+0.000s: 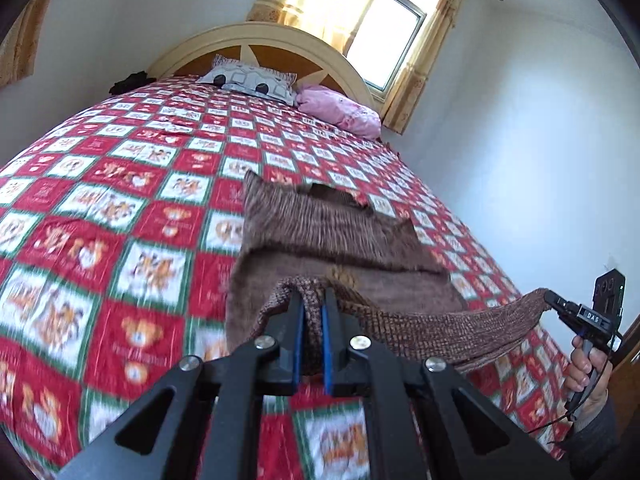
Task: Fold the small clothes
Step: 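Lift the hem with both grippers and fold it over toward the collar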
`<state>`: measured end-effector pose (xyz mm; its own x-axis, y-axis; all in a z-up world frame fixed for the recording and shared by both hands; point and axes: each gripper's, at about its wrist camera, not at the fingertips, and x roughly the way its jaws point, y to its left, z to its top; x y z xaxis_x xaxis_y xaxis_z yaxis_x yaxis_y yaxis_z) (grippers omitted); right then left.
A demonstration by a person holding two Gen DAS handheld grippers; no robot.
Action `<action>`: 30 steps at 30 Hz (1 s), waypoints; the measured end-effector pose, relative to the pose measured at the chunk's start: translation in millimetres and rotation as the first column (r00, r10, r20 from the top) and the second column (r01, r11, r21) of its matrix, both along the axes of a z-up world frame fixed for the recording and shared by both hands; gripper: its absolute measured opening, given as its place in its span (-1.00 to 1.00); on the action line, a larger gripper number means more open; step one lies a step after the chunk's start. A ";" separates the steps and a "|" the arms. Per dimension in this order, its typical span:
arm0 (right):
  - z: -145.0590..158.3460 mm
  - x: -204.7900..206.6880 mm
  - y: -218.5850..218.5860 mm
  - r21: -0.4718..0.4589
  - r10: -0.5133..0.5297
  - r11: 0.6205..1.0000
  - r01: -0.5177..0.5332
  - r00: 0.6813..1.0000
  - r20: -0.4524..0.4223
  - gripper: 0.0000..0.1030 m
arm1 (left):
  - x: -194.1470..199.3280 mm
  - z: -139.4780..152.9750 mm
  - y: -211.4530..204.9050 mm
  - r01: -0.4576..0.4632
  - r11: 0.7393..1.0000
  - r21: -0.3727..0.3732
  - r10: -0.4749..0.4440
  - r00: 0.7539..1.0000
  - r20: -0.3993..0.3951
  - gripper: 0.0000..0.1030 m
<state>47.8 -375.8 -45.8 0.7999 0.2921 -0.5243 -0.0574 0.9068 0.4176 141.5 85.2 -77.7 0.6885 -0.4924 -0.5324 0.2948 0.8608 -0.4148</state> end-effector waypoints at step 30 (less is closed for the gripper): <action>-55.6 277.7 -47.1 -0.021 -0.072 0.997 0.069 0.968 -0.242 -0.92 | 237.7 -38.6 -42.1 -0.038 0.996 0.079 0.052 0.982 -0.181 -0.85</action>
<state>325.5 -422.9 -101.4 0.6669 0.2317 -0.7082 0.1085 0.9101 0.4000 379.1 43.1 -116.3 0.5966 -0.4170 -0.6857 0.1806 0.9022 -0.3916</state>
